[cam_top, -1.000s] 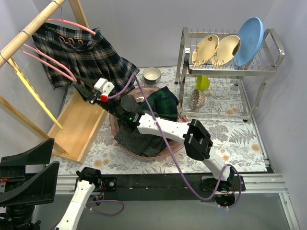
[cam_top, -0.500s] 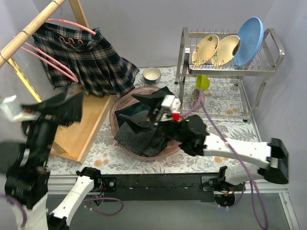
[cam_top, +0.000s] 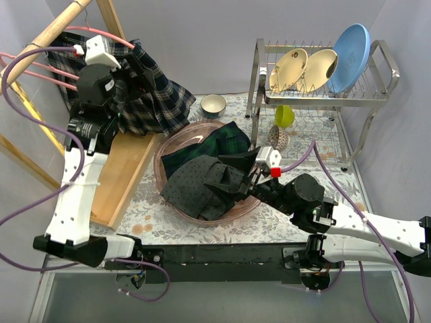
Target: Remove the skirt from the hanger
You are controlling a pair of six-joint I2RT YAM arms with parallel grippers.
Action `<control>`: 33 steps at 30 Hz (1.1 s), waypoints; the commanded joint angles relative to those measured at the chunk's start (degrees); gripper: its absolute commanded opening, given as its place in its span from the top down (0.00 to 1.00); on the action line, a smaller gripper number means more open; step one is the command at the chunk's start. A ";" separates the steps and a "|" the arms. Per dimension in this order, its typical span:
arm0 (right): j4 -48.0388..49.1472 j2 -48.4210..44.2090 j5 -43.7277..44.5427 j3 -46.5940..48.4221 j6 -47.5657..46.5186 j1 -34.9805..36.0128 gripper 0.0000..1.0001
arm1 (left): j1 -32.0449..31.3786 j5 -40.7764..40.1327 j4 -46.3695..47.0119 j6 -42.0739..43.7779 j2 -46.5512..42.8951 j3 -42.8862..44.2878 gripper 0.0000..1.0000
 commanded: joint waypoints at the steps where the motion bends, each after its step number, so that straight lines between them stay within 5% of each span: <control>1: -1.32 -3.36 2.39 -1.58 -0.09 0.25 0.12 | -0.02 -10.05 2.21 0.37 4.60 5.56 0.24; 6: -1.94 -3.63 2.31 -2.29 -0.44 0.25 0.12 | -0.11 -16.41 7.13 2.56 10.76 9.97 0.32; 15: -2.11 -2.66 2.31 -2.38 -0.88 0.33 0.12 | -1.68 -13.16 16.10 1.60 14.46 12.43 0.48; 23: -2.29 -2.22 2.13 -2.29 -0.97 0.25 0.13 | -13.81 -28.97 16.54 11.44 18.94 18.67 0.47; 33: -4.92 -4.94 2.92 -2.64 -0.62 0.25 0.13 | -14.44 -41.98 15.31 16.96 26.58 27.20 0.46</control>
